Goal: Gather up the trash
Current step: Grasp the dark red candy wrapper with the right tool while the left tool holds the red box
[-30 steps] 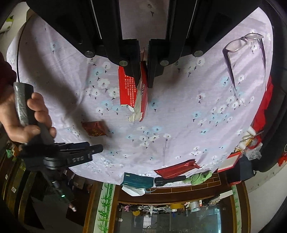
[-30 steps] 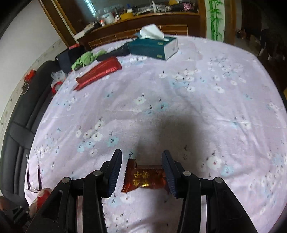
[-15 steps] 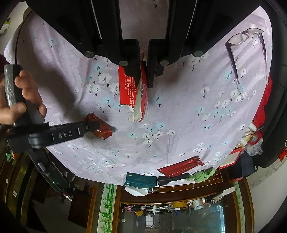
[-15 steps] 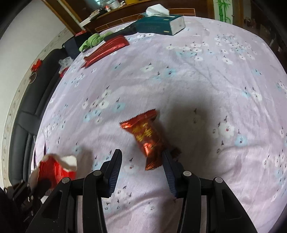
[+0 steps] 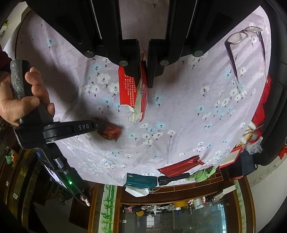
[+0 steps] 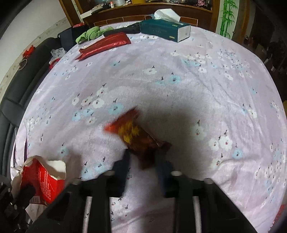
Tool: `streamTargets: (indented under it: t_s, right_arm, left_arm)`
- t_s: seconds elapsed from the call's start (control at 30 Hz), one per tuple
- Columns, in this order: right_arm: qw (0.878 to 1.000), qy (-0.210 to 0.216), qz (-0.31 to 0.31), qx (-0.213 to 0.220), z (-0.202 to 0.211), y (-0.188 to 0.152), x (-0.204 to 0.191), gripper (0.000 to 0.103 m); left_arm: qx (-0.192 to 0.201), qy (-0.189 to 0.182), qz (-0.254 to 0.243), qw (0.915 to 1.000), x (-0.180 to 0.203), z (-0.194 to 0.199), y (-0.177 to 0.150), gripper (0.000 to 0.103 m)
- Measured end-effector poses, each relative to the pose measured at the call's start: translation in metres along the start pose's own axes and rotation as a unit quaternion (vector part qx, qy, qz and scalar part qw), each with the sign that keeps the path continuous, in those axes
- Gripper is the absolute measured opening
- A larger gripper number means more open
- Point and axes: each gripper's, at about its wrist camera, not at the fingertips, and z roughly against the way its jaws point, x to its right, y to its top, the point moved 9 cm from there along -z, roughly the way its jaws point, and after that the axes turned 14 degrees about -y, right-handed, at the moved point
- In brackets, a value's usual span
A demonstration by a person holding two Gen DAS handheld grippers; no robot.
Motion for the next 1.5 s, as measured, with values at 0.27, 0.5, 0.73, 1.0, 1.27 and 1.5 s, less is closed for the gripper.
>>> streamTargets:
  t_s: [0.27, 0.5, 0.73, 1.0, 1.27, 1.5]
  right_arm:
    - [1.0, 0.017, -0.007, 0.006, 0.015, -0.008, -0.001, 0.007]
    - [0.999, 0.045, -0.019, 0.006, 0.029, -0.015, 0.0, 0.003]
    - [0.998, 0.027, 0.001, 0.053, 0.038, 0.007, 0.004, 0.043]
    - [0.998, 0.032, 0.034, 0.037, 0.004, 0.024, -0.009, 0.043]
    - [0.998, -0.003, 0.065, 0.025, -0.016, 0.016, -0.016, 0.035]
    - [0.999, 0.001, 0.001, 0.032, 0.019, -0.003, -0.001, 0.033]
  left_arm:
    - [0.001, -0.001, 0.004, 1.0, -0.002, 0.0, 0.0, 0.005]
    - [0.001, -0.003, 0.008, 1.0, -0.002, 0.0, 0.0, 0.005]
    - [0.003, -0.002, 0.01, 0.9999, -0.003, 0.002, -0.001, 0.005]
    - [0.001, 0.001, 0.013, 0.9999, -0.006, 0.004, -0.005, 0.005]
    - [0.0, 0.0, 0.016, 0.9999, -0.006, 0.003, -0.006, 0.005]
    - [0.003, -0.005, 0.016, 0.9998, 0.001, 0.002, -0.003, 0.005]
